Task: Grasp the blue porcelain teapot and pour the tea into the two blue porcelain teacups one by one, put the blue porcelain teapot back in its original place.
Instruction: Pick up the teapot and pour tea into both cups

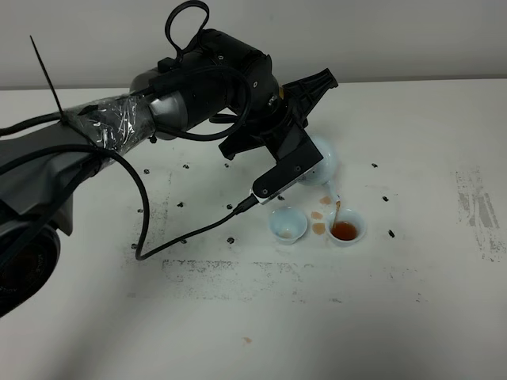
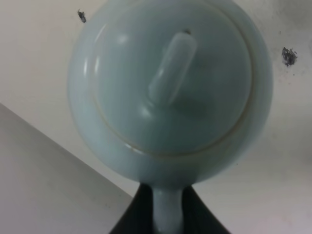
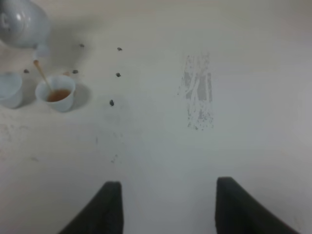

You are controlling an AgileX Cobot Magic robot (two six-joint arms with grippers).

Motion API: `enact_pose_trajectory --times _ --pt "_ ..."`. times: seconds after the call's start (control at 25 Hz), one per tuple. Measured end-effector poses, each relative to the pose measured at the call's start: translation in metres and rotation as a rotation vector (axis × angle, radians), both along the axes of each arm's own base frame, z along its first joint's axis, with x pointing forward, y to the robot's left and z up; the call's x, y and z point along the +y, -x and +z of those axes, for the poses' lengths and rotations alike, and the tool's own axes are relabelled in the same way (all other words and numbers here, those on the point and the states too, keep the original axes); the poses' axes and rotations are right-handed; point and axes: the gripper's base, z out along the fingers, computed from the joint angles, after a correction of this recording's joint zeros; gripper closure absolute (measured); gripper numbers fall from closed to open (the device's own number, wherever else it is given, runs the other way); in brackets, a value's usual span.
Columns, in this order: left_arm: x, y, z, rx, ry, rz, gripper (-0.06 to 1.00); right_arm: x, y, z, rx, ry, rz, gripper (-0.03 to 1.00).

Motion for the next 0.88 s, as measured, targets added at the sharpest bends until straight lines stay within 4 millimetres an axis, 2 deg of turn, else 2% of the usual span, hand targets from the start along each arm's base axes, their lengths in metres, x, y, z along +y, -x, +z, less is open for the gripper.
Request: enact_pose_trajectory --times 0.88 --pt "-0.0049 0.002 0.0009 -0.015 0.009 -0.012 0.91 0.0 0.0 0.0 0.0 0.0 0.0 0.55"
